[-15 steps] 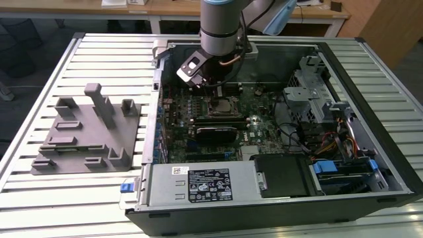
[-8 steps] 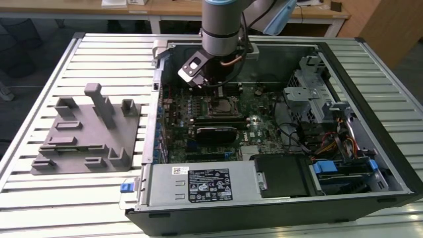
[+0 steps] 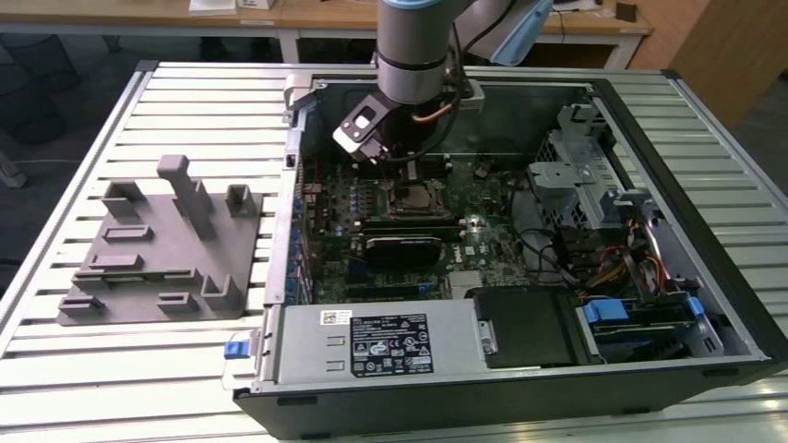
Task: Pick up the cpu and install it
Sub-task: 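Close the cpu cover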
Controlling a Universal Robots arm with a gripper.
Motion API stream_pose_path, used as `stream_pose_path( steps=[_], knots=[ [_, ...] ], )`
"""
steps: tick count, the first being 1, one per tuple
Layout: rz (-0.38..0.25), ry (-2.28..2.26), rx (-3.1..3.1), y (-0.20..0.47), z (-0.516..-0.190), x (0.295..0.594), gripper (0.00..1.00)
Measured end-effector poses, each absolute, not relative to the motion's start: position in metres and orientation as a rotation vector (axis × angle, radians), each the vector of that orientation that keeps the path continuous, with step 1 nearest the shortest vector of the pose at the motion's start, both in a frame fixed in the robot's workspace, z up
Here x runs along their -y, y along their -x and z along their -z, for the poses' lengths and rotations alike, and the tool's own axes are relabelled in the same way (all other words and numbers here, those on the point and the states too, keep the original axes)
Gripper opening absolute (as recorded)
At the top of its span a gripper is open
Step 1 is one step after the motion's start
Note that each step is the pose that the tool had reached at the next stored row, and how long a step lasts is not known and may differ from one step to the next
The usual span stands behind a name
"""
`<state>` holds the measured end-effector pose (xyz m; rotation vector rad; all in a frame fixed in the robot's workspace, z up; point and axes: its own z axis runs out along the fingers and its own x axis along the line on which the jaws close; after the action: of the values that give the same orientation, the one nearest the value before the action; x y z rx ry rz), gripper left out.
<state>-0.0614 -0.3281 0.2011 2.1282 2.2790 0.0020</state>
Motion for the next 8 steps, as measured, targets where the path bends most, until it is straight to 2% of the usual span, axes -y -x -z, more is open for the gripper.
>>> stream_pose_path(
  steps=[8],
  knots=[
    [-0.002, -2.128, -2.279, 0.0571, -0.201, 0.3281, 0.11]
  ],
)
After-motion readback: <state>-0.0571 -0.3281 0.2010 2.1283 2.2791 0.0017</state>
